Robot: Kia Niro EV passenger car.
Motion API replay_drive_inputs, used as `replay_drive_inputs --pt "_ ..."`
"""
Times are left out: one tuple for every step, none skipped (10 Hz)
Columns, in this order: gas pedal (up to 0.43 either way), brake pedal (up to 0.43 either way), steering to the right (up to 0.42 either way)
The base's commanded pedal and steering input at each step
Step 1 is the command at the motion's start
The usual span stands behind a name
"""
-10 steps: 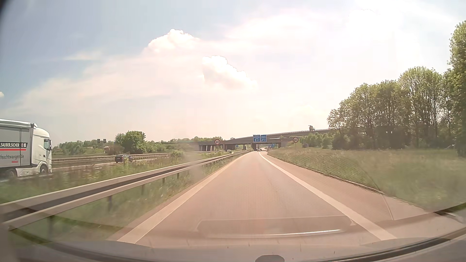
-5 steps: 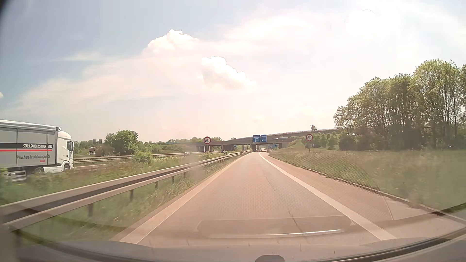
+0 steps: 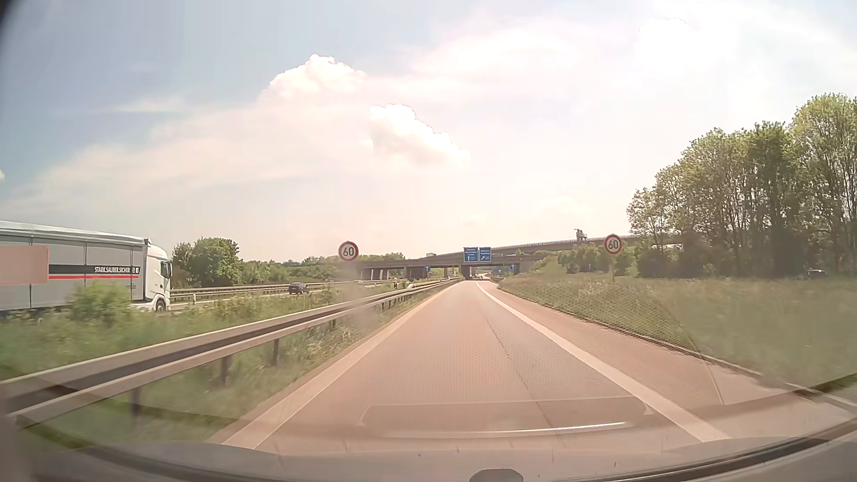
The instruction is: Follow the waypoints while adhering to traffic rules and regulations
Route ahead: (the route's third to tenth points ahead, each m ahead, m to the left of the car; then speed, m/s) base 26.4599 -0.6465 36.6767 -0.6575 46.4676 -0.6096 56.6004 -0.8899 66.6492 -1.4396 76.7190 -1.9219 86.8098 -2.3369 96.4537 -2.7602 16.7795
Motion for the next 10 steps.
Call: replay_drive_inputs --pt "0.087 0.0 0.001" --pt "0.087 0.0 0.001" --pt "0.11 0.0 0.001" --pt "0.11 0.0 0.001" --pt "0.11 0.0 0.001" --pt "0.11 0.0 0.001" --pt "0.11 0.0 0.001" --pt "0.11 0.0 0.001" --pt "0.11 0.0 0.001" --pt "0.11 0.0 0.001"
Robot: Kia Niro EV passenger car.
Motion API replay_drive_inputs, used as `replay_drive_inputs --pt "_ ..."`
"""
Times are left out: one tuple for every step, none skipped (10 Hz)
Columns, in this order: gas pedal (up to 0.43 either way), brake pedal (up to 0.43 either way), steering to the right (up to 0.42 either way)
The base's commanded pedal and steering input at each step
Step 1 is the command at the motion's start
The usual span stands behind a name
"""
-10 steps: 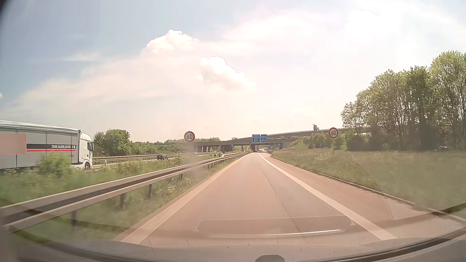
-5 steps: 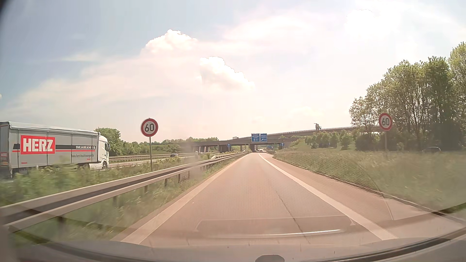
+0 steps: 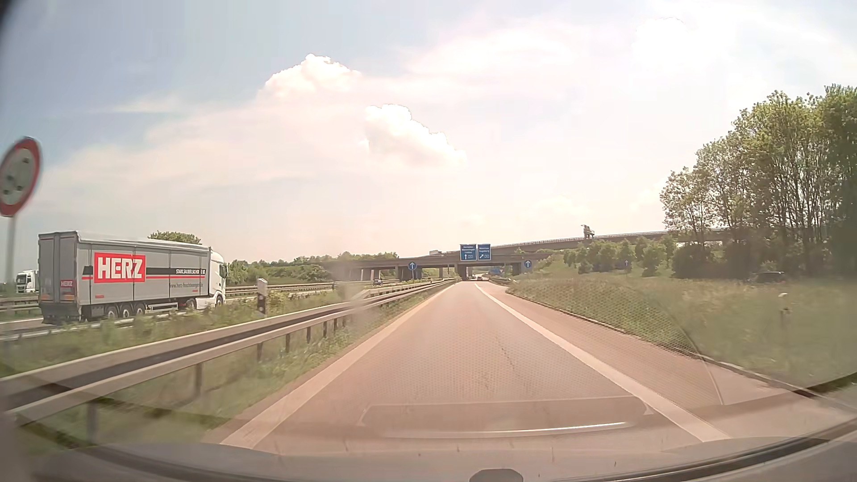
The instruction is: Follow the waypoints while adhering to traffic rules and regulations
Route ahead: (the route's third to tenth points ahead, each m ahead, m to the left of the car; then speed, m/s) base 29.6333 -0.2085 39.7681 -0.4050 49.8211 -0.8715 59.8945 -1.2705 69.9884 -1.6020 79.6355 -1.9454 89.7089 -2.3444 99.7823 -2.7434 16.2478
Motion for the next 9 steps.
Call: replay_drive_inputs --pt "0.11 0.0 0.001" --pt "0.11 0.0 0.001" --pt "0.15 0.0 0.001" --pt "0.157 0.0 0.001" --pt "0.169 0.0 0.001" --pt "0.169 0.0 0.001" --pt "0.169 0.0 0.001" --pt "0.157 0.0 0.001" --pt "0.157 0.0 0.001"
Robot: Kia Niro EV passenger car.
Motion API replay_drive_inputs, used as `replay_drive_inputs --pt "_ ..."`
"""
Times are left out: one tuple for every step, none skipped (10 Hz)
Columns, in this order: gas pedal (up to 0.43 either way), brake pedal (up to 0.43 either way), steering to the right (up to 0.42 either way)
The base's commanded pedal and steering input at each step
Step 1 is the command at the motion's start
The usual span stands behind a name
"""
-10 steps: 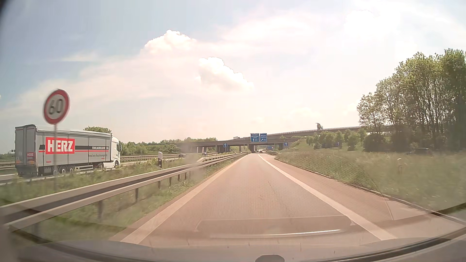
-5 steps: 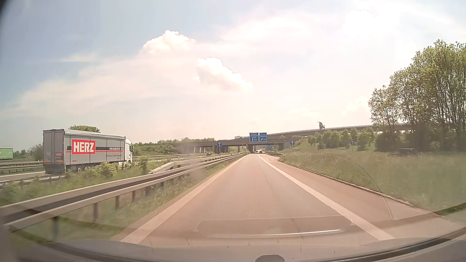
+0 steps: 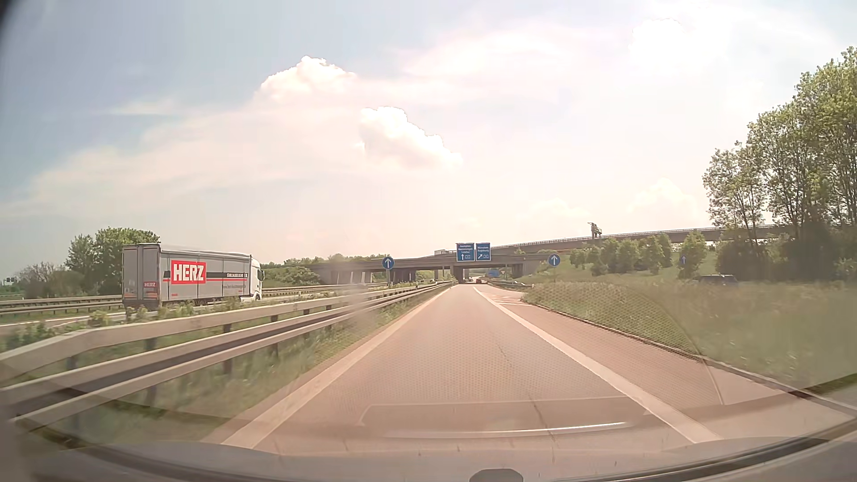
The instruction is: Follow the waypoints while adhering to traffic rules and regulations
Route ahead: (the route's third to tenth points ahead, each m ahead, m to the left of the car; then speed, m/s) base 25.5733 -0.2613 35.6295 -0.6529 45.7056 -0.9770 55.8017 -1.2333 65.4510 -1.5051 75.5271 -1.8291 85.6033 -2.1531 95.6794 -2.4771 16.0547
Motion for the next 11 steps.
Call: replay_drive_inputs --pt "0.157 0.0 0.001" --pt "0.157 0.0 0.001" --pt "0.157 0.0 0.001" --pt "0.157 0.0 0.001" --pt "0.169 0.0 0.001" --pt "0.169 0.0 0.001" --pt "0.169 0.0 0.001" --pt "0.169 0.0 0.001" --pt "0.169 0.0 0.001" --pt "0.169 0.0 0.001" --pt "0.177 0.0 0.0"
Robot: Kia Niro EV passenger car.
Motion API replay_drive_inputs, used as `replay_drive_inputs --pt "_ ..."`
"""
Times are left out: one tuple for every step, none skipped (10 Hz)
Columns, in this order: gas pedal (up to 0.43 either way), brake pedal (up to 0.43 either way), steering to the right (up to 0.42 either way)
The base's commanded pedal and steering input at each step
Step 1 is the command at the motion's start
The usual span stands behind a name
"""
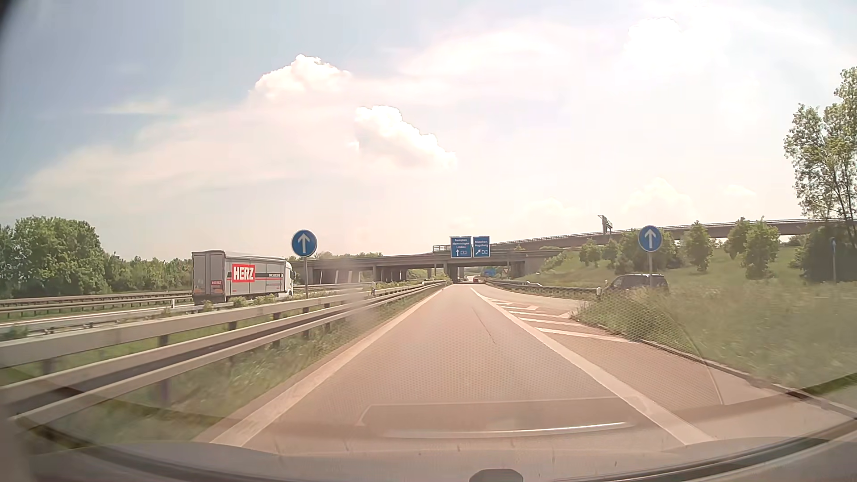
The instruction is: Follow the waypoints while adhering to traffic rules and regulations
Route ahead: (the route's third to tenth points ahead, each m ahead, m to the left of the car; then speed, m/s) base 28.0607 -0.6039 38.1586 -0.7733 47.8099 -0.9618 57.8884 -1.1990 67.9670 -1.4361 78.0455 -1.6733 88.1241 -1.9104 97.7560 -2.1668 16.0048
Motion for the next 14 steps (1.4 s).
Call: replay_drive_inputs --pt "0.177 0.0 0.0" --pt "0.177 0.0 -0.002" --pt "0.177 0.0 -0.003" --pt "0.177 0.0 -0.003" --pt "0.177 0.0 -0.003" --pt "0.177 0.0 -0.003" --pt "0.177 0.0 -0.003" --pt "0.177 0.0 -0.003" --pt "0.197 0.0 -0.003" --pt "0.197 0.0 -0.003" --pt "0.197 0.0 -0.003" --pt "0.197 0.0 -0.003" --pt "0.197 0.0 -0.003" --pt "0.197 0.0 -0.003"
